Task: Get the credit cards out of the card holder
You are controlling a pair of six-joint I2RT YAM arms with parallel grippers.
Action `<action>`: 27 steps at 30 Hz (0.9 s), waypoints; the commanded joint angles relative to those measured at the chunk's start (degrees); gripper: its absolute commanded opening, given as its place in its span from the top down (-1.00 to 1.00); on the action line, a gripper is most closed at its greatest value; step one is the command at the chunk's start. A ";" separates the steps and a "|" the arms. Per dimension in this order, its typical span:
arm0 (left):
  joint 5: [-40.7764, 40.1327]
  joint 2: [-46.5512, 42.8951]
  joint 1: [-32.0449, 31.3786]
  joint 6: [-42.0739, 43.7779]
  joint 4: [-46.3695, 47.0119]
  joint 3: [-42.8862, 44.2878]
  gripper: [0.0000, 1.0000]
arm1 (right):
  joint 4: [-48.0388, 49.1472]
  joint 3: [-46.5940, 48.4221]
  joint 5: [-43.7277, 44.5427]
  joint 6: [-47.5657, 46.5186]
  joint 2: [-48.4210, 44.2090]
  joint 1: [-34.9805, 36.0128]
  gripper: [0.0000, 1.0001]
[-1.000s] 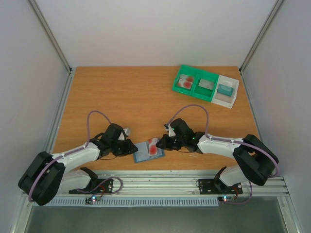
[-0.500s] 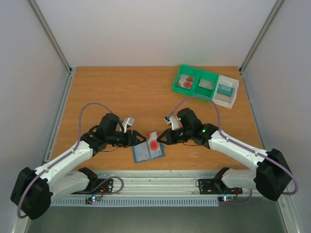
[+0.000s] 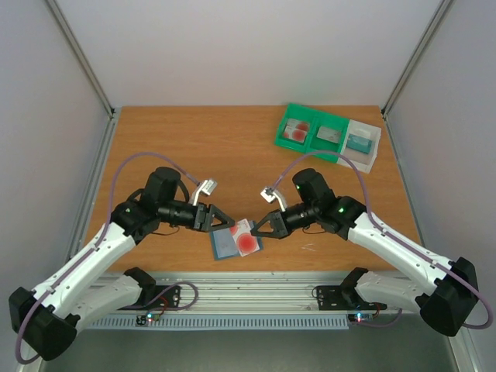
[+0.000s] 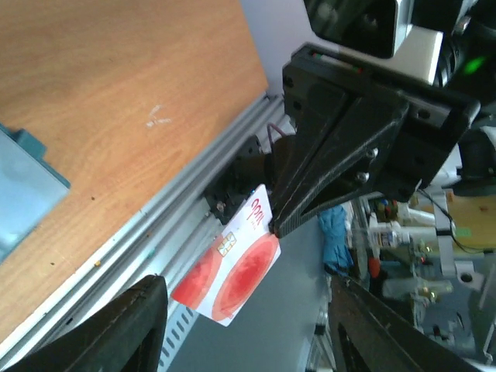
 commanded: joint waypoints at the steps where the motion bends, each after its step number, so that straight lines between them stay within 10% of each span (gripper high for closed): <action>1: 9.70 1.67 0.08 3.06 -2.92 0.85 -0.10 | 1.16 0.63 -5.44 -0.33 -0.81 0.58 0.98; 8: 11.57 1.36 0.08 3.05 -2.48 0.99 0.13 | 3.13 0.12 -7.93 -0.30 -1.27 1.06 0.98; 21: 11.87 1.69 0.04 4.09 -1.96 0.15 -0.10 | 1.72 1.03 -6.68 1.30 -1.34 1.90 0.98; 27: 14.08 1.43 0.09 2.76 0.21 -0.69 0.21 | 6.08 0.28 -9.64 3.41 -1.27 1.92 0.98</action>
